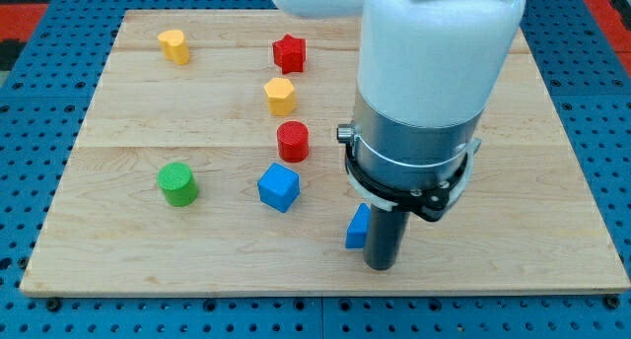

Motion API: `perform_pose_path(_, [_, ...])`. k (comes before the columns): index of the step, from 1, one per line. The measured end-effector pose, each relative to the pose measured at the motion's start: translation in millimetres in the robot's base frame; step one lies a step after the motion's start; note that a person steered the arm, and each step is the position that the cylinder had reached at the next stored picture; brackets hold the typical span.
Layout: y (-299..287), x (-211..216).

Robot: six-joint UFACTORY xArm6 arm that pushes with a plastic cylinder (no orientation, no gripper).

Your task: Place the blue triangle left to the green circle

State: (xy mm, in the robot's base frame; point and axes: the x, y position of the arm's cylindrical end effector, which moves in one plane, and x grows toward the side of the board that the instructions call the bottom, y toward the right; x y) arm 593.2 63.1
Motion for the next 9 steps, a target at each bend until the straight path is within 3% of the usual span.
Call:
perform_pose_path(1, [35.0,-11.7])
perform_pose_path(2, [1.8,-39.7])
perform_pose_path(3, [-66.8,-13.3])
perform_pose_path(5, [-240.4,-13.5])
perform_pose_path(6, [-280.4,7.3])
perform_pose_path(7, [-300.0,-5.3])
perform_pose_path(9, [-367.3,-76.5])
